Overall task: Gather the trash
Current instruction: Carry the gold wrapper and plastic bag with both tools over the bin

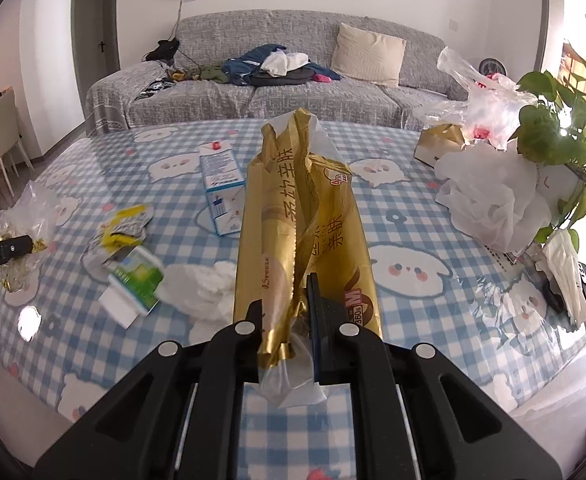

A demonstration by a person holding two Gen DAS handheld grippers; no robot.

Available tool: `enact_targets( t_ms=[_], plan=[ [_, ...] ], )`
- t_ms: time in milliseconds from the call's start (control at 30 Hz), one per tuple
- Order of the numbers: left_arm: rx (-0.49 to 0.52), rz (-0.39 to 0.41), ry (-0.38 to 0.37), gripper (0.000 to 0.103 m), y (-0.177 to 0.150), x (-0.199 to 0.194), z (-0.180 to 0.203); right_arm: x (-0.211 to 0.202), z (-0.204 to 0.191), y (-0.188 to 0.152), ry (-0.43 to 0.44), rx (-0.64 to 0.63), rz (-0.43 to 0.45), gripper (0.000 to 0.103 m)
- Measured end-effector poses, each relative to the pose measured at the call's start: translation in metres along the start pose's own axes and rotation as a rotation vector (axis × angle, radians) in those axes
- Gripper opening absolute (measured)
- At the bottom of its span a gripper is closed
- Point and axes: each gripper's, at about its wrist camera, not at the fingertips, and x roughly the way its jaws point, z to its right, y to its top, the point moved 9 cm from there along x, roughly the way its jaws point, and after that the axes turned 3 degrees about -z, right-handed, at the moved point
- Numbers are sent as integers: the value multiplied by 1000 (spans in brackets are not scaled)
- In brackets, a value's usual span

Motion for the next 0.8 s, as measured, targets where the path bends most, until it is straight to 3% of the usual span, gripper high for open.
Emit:
enact_targets(
  t_ms=[800],
  plan=[
    [33,-1,-13,22,-75,-49,-13,-64,-31,-47,17,-69,32,9]
  ],
)
